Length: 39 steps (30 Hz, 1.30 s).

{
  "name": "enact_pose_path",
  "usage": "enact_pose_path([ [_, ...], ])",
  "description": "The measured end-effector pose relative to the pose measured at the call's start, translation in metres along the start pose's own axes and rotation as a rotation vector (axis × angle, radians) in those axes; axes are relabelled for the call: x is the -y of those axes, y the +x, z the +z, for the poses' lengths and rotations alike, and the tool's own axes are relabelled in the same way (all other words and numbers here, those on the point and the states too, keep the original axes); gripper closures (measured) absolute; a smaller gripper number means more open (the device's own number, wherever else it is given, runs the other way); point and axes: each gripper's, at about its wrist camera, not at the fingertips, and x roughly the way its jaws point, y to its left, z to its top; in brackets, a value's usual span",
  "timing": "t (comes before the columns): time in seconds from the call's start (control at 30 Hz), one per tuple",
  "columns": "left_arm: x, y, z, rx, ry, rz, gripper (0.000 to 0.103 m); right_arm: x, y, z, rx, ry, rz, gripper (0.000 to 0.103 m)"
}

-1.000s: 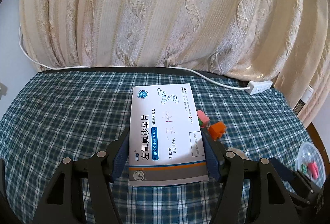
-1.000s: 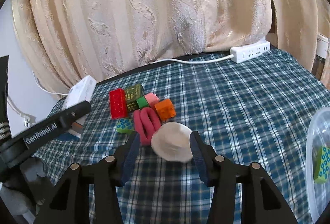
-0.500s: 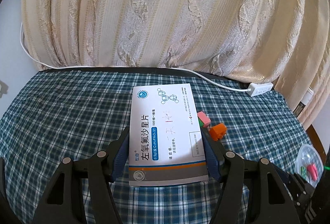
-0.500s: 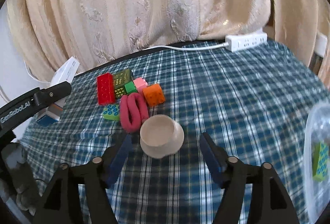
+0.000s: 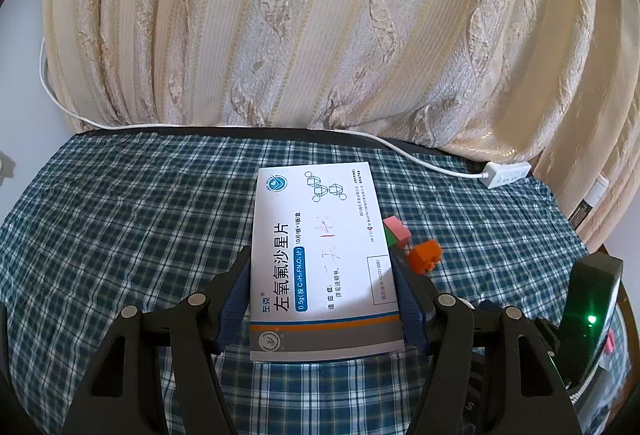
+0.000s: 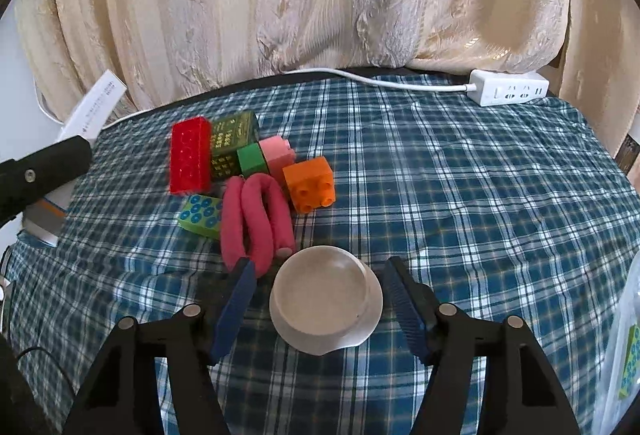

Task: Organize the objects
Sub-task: 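Carry the medicine box and white lid over the clear bowl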

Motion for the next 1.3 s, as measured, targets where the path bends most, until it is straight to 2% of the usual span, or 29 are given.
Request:
enact_pose_path([
  [0.1, 0.002, 0.002, -0.001, -0.005, 0.007, 0.002, 0.037, 0.000, 0.005, -0.002, -0.016, -0.005, -0.007, 0.040],
  [0.17, 0.004, 0.003, -0.002, -0.008, 0.012, 0.002, 0.037, 0.000, 0.008, -0.003, -0.030, -0.002, -0.006, 0.049],
  [0.47, 0.009, 0.008, -0.005, -0.018, 0.028, 0.002, 0.037, 0.009, -0.003, -0.005, -0.007, 0.035, 0.003, 0.049],
  [1.3, 0.053, 0.008, -0.030, -0.024, 0.173, -0.042, 0.037, 0.068, -0.099, -0.038, 0.128, 0.164, -0.040, 0.049],
])
